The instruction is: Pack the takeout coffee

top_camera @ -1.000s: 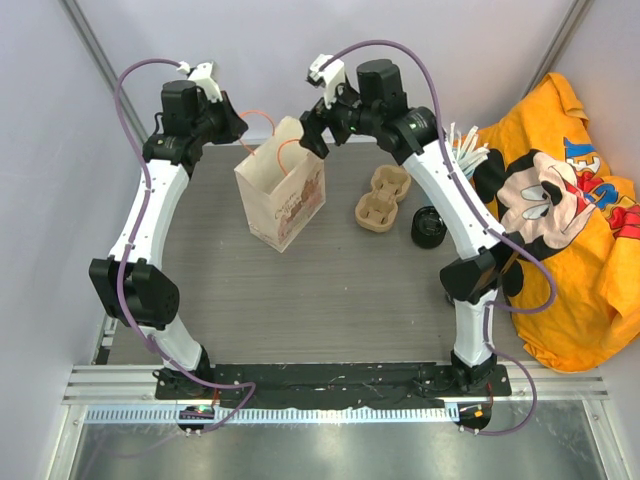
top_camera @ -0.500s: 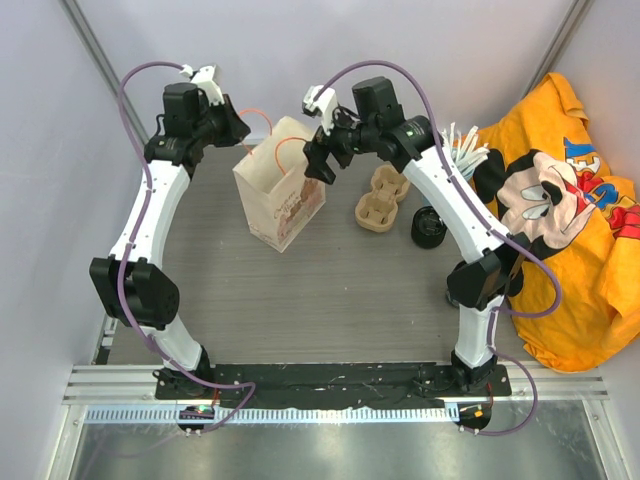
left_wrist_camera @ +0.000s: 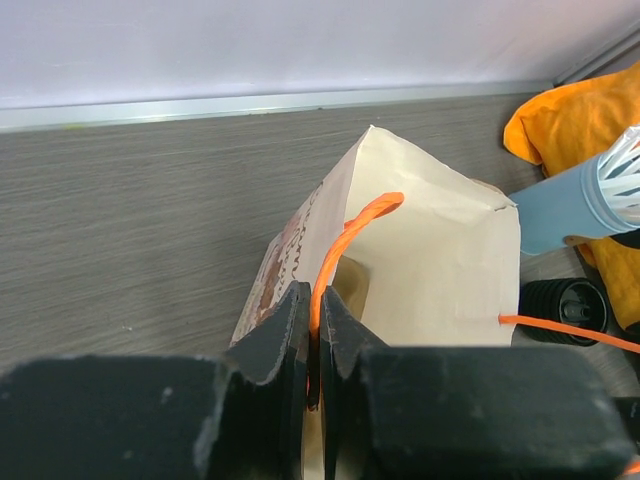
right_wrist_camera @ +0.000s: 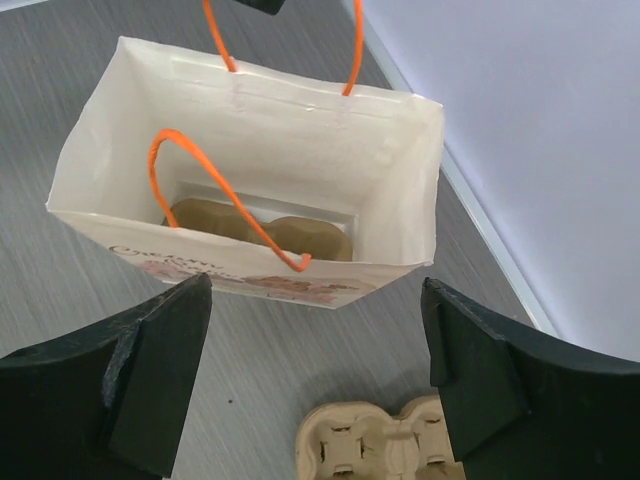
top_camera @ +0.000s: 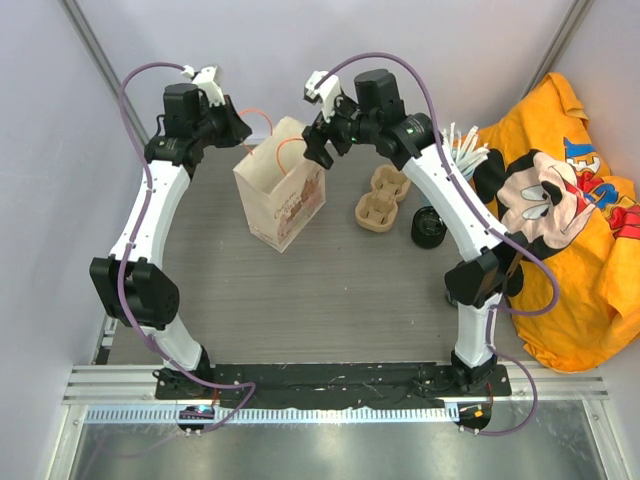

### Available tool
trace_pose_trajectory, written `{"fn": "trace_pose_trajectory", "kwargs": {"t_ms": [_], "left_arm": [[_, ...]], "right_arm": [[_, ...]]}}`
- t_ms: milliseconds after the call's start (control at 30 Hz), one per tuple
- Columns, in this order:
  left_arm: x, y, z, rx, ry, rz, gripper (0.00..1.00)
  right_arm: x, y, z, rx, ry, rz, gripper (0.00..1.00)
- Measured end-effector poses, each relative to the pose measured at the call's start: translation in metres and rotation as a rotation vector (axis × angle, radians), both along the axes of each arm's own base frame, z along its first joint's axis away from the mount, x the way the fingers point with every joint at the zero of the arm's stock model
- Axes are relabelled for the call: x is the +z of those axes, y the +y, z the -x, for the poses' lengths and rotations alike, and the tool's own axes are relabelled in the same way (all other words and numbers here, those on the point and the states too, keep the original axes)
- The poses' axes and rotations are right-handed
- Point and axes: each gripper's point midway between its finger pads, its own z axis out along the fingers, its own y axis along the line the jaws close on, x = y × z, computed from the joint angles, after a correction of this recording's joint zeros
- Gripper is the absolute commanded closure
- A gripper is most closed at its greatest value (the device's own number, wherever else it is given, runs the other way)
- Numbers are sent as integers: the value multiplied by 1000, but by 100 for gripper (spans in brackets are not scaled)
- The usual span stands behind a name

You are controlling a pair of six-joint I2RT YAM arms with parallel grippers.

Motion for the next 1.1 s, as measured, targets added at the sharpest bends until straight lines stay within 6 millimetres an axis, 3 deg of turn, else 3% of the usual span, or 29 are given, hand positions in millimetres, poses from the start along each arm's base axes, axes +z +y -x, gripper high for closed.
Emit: {"fn": "trace_pose_trajectory", "kwargs": {"t_ms": [133, 233, 267, 333, 367, 467, 600, 733, 1000, 1100], "left_arm": [[0, -3, 1, -16, 0, 6, 95], [1, -5, 2, -28, 0, 10, 97], [1, -5, 3, -32, -1, 12, 98], [2, -7, 3, -40, -3, 16, 100], [3, -7, 3, -43, -5, 17, 100], [4, -8, 3, -50, -7, 20, 100], [6, -9, 4, -55, -13, 20, 100], [23, -10, 3, -60, -51, 24, 100], [100, -15, 9, -97, -222, 46, 100], [110, -17, 11, -113, -255, 52, 100]], "right_arm": [[-3, 5, -8, -10, 0, -15, 24], [-12, 10, -14, -11, 12, -17, 39], [-15, 12, -17, -11, 18, -17, 54], [-23, 16, -21, -11, 35, -17, 71], [-26, 17, -22, -11, 45, -18, 86], [-32, 22, -26, -7, 59, -22, 97], [-23, 25, -25, 1, 59, -46, 99], [1, 26, -21, 15, 26, -86, 99], [54, 23, -10, 30, -59, -161, 99], [60, 21, -3, 46, -58, -166, 99]]}}
